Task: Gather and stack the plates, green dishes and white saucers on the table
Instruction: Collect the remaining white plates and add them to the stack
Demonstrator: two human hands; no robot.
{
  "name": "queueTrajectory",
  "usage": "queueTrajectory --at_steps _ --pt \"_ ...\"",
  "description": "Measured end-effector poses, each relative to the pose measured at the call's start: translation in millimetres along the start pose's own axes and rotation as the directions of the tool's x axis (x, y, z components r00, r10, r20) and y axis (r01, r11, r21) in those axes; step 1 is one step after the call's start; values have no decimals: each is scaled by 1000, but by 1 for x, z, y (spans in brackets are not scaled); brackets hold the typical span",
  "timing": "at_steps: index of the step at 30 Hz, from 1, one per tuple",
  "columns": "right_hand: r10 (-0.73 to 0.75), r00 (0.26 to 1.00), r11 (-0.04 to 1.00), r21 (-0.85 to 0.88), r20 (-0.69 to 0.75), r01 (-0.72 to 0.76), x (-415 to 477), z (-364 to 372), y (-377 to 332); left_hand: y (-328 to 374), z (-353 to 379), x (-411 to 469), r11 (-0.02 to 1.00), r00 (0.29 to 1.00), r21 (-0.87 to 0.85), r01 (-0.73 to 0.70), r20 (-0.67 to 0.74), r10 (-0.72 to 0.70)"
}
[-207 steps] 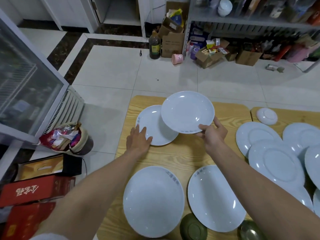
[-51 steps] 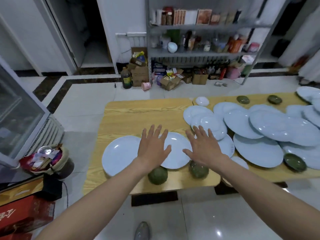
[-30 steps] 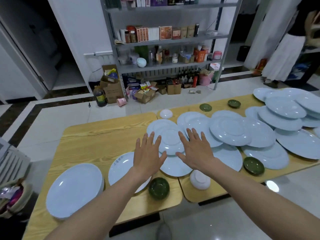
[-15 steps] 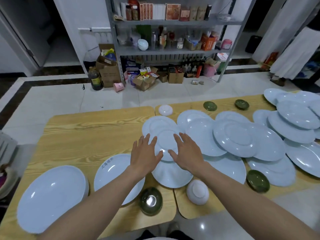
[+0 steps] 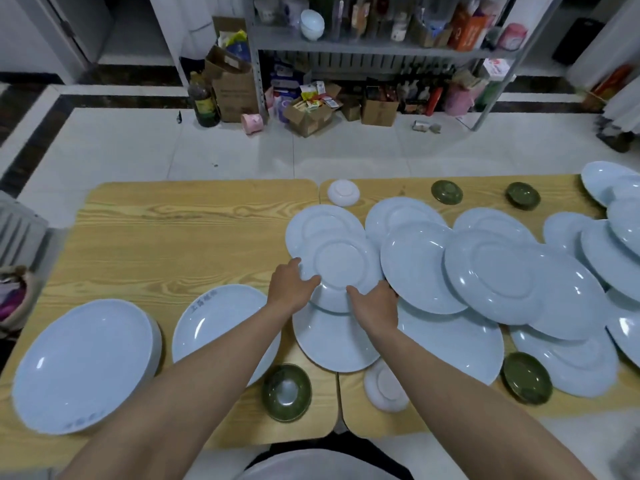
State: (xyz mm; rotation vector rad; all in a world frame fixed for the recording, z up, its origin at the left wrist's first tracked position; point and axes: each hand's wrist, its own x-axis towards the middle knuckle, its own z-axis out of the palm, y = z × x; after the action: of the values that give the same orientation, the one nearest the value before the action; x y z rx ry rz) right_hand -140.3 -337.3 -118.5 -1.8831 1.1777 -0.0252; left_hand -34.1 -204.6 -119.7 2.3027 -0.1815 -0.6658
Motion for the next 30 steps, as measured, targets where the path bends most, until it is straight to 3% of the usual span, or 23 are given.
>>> queueTrajectory --at_steps 5,8,17,30 --pt "76 997 997 -27 -19 -76 13 8 3 -3 9 20 949 976 -244 198 -39 -213" --pt "137 989 990 -20 -57 -138 21 12 2 -5 14 30 915 955 -300 270 -40 -295" --pt "280 956 959 71 -89 -275 36 22 -3 -5 17 42 886 948 -362 289 -19 -317" --pt "182 978 958 243 -106 -152 28 31 -16 -9 4 38 831 922 -446 333 -31 -386"
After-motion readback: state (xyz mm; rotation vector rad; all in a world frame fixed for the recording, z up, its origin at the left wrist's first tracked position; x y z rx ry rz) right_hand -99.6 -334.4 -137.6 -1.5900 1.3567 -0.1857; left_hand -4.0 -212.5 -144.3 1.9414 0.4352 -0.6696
